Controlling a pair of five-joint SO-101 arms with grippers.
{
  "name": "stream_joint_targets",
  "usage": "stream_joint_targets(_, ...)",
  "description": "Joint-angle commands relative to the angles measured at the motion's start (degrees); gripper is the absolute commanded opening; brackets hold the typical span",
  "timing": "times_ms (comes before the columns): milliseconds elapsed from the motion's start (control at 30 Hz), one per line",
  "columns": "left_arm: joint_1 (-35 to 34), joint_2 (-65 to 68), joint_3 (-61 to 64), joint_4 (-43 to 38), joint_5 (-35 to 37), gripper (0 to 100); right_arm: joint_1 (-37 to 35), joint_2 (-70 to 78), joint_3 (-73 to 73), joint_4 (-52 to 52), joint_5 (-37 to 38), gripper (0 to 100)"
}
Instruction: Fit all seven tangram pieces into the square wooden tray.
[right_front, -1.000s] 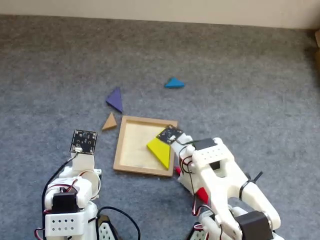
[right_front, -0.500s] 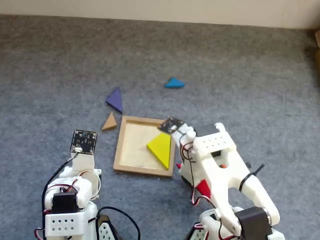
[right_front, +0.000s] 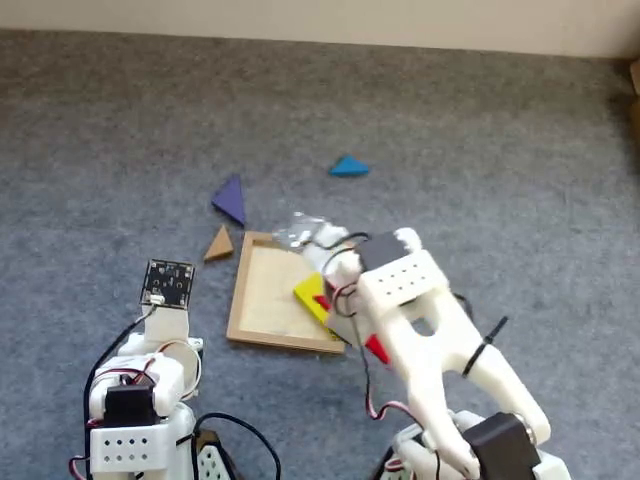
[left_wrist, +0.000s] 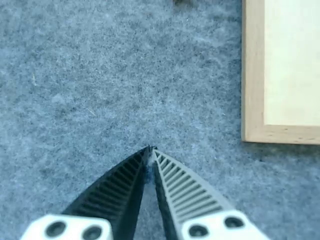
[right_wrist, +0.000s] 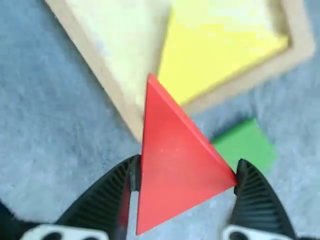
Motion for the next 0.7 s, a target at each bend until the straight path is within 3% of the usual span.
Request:
stream_joint_targets(0, -0.48, -2.15, 1.19, 0.44, 0.44, 1, -4.18, -0.48, -2.95, -9.45, -0.26, 20.3)
stream_joint_targets(400, -0.48, -2.15, 1.19, 0.44, 0.44, 1, -11.82, -0.4, 8.31, -33.89, 0.0, 20.2)
stream_joint_targets(467, -0.48, -2.15, 1.19, 0.44, 0.44, 1, -12.18, -0.4, 11.38, -37.58, 2.73, 20.2)
stream_joint_targets(667, -0.48, -2.15, 1.19, 0.44, 0.44, 1, -12.35, -0.4, 16.57, -42.59, 5.45, 20.2)
